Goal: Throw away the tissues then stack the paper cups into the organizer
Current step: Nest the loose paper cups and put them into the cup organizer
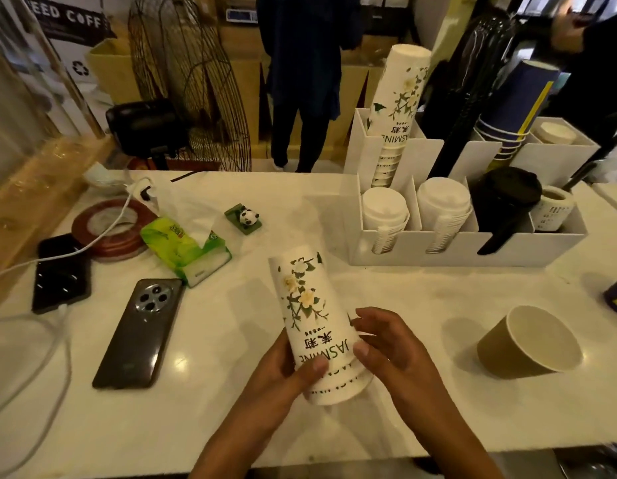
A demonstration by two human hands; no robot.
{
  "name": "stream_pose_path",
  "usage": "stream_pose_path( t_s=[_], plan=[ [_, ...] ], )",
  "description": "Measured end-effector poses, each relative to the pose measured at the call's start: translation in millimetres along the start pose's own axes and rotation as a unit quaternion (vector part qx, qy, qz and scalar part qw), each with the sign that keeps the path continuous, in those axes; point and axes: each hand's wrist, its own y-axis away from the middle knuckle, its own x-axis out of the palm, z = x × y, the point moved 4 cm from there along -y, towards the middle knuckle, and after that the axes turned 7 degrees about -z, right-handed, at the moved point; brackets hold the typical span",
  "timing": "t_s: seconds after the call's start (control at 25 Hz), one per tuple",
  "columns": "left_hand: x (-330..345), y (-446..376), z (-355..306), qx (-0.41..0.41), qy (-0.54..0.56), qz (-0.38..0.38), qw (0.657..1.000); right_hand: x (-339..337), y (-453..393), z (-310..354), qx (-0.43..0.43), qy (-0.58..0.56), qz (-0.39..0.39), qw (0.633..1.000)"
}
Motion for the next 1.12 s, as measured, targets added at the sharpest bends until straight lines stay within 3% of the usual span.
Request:
stream_pose_path(
  t_s=[0.28,0.44,0.6,0.84,1.0,1.12],
  plan=[
    [8,-8,-5,0.035,-0.082,0.048,0.995,-6,-6,2,0.051,0.048,0.055,0.996],
    [17,-15,0,0.032,-0.083,-0.037,0.995,-17,-13,2,0.051,0.026,0.036,0.998],
    [36,-24,-7,0.081,-0.093,-0.076,0.989,-35,-28,12,0.039,0.006,0.046,0.998],
    [71,-45,-26,0.127,-0.154,-0.049,0.979,-89,-79,77,-0.026,-0.023,0.061,0.998],
    [95,-70,-27,0.161,-0.197,-0.037,0.967,-111,-103,96,-0.068,0.045,0.060,0.995],
    [96,-95,-28,0.175,-0.294,-0.067,0.937,-132,-122,120,-0.105,0.088,0.040,0.990]
  ],
)
